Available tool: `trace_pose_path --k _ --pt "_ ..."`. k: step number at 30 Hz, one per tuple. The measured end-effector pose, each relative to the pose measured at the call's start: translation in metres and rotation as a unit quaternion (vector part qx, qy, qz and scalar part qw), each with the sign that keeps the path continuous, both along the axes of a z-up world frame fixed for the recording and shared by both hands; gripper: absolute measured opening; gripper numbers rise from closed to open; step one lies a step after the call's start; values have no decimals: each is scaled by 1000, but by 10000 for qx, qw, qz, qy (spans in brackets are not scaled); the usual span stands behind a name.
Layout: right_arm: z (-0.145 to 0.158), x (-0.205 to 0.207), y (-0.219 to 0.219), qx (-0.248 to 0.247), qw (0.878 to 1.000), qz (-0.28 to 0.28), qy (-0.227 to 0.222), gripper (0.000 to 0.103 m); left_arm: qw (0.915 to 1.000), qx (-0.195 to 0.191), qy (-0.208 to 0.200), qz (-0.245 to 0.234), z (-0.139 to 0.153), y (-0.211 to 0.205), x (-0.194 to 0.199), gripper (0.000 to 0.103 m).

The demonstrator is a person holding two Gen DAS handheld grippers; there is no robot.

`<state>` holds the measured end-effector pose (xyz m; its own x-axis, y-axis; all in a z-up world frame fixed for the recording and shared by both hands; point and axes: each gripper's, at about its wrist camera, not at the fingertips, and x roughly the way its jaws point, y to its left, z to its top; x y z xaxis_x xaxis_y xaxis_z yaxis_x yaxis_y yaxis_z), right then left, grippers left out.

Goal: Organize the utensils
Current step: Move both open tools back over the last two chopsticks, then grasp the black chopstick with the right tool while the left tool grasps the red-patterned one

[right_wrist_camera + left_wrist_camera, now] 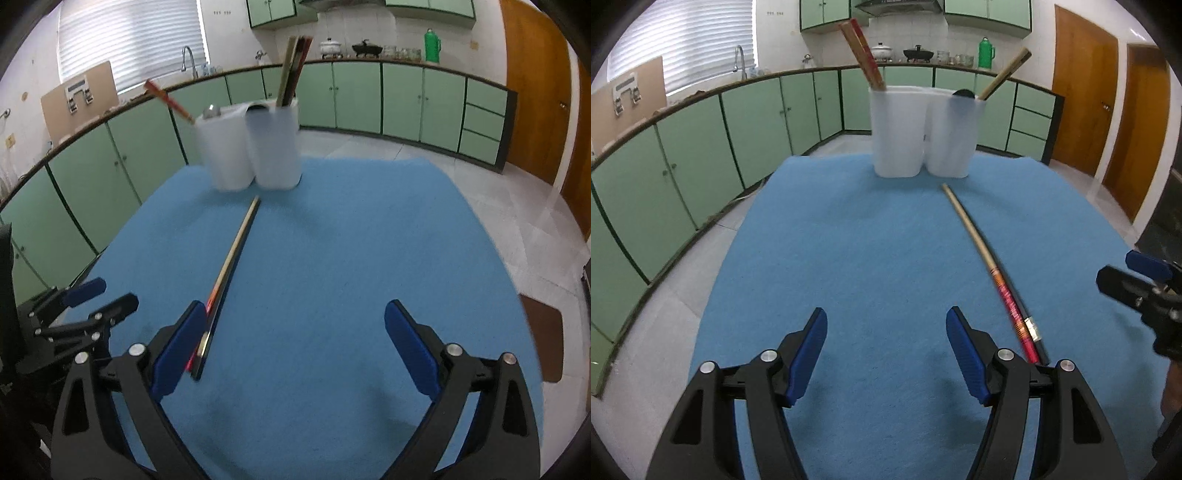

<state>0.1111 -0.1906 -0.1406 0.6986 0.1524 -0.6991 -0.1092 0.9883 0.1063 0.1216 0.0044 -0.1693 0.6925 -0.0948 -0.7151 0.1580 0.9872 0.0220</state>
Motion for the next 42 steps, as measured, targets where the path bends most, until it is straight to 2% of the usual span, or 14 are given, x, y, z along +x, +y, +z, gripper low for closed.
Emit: trace_pose_path --k 1,5,10,18,22,26,30,32,34,38,42 --pt "-2 0 2 -22 10000 45 61 81 10000 89 -16 -1 -1 0 -1 66" --pt "-16 -4 17 -53 9992 240 315 77 9994 338 10 49 -3 3 -3 66" --pt "-29 -7 38 -229 9969 508 547 67 9997 197 37 122 -1 9 -1 66" --pt "-33 -7 51 -421 9951 671 588 66 9998 118 76 108 -3 10 2 66" --pt "-33 -4 43 -669 9948 477 596 59 9999 74 69 127 -2 11 2 66" --pt "-30 -6 24 -431 9968 327 596 59 9999 97 56 95 -3 9 1 66" --pt "-33 -20 24 -200 9970 478 572 58 9999 118 60 55 -3 7 -1 66" --pt "-33 -23 29 -297 9969 500 525 50 9999 132 74 44 -3 7 -2 66" --pt "-32 -22 30 -259 9968 538 532 33 9999 139 75 25 -3 5 -3 66" --pt "-31 -21 32 -231 9969 517 548 29 9999 151 81 -13 -3 1 -4 66" --pt "-31 -18 34 -246 9968 518 562 19 9998 142 92 -70 -4 -4 -5 66"
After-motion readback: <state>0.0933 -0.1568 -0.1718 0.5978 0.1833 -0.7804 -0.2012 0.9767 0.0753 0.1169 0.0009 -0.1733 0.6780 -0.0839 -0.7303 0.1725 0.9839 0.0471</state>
